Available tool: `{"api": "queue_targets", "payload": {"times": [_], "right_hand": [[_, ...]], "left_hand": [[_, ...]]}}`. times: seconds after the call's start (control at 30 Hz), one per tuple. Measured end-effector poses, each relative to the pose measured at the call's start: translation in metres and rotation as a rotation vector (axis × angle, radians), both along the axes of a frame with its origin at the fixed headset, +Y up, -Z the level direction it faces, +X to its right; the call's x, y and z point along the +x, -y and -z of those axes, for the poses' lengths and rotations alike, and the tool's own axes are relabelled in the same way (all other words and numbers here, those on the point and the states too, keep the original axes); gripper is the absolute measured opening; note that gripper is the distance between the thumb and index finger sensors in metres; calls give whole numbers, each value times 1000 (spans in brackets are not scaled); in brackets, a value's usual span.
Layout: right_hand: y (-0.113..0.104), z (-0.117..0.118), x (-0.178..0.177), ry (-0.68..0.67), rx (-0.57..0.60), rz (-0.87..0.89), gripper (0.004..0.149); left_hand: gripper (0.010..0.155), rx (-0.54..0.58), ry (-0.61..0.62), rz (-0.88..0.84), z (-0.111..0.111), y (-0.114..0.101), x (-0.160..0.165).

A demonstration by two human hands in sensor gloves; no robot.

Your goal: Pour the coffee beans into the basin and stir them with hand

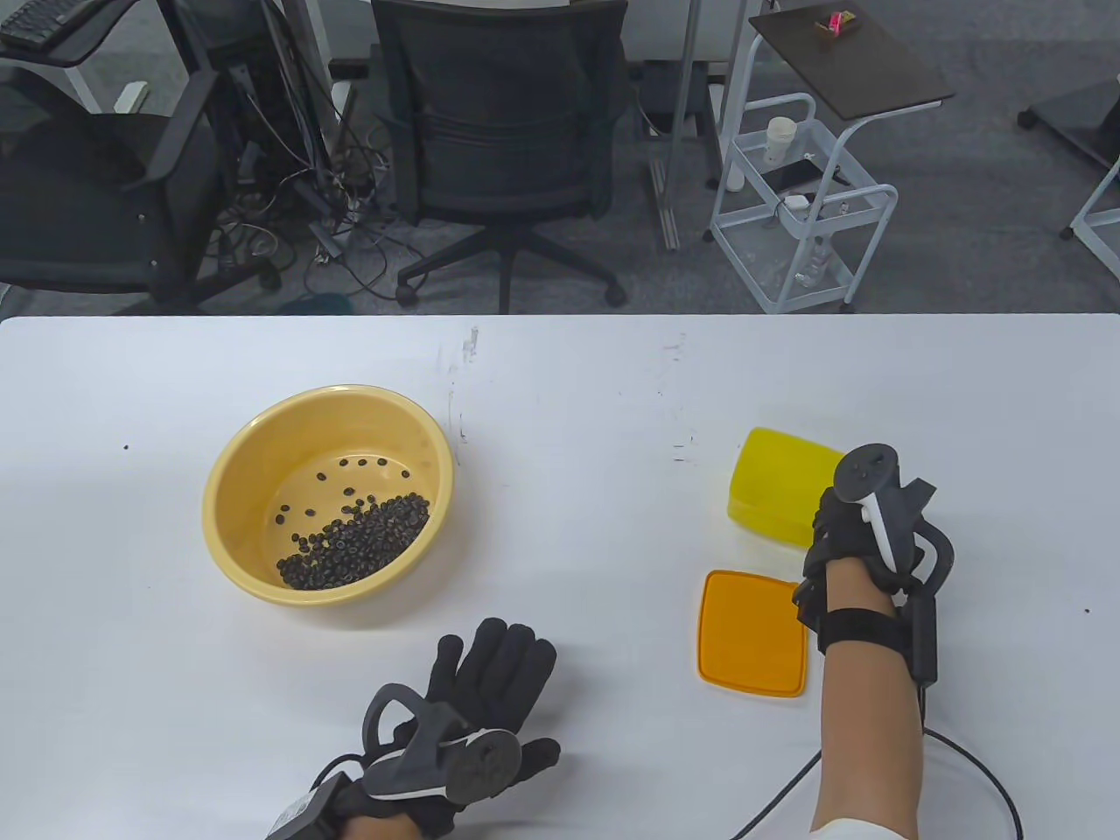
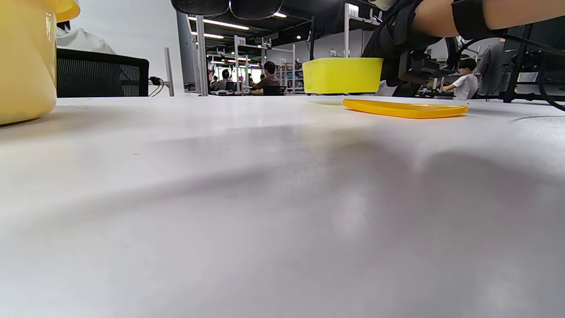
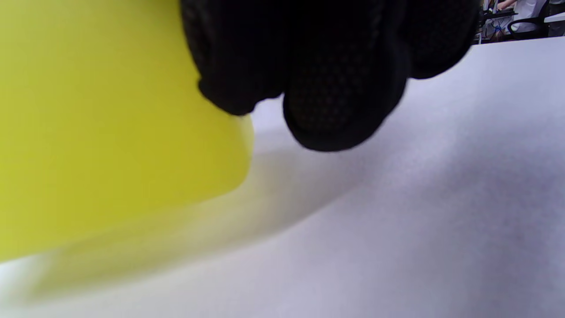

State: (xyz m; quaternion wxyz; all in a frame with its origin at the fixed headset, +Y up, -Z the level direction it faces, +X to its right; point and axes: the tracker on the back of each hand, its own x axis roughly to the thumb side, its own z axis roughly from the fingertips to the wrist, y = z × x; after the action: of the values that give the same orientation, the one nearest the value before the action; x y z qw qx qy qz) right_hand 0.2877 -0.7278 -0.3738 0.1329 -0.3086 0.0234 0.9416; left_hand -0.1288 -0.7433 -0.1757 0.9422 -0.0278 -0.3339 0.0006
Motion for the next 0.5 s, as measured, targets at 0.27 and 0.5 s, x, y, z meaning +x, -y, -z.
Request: {"api": "queue_targets", "payload": {"times": [0.27,0.5], "right_hand": [[16,2,5,5,-29,36,52],[13,-6,8,5,-38,85,65]], "left_hand": [[87,-23,-16,-21,2,0,-2],[87,-27,-28,-23,3,0,-3]]}}
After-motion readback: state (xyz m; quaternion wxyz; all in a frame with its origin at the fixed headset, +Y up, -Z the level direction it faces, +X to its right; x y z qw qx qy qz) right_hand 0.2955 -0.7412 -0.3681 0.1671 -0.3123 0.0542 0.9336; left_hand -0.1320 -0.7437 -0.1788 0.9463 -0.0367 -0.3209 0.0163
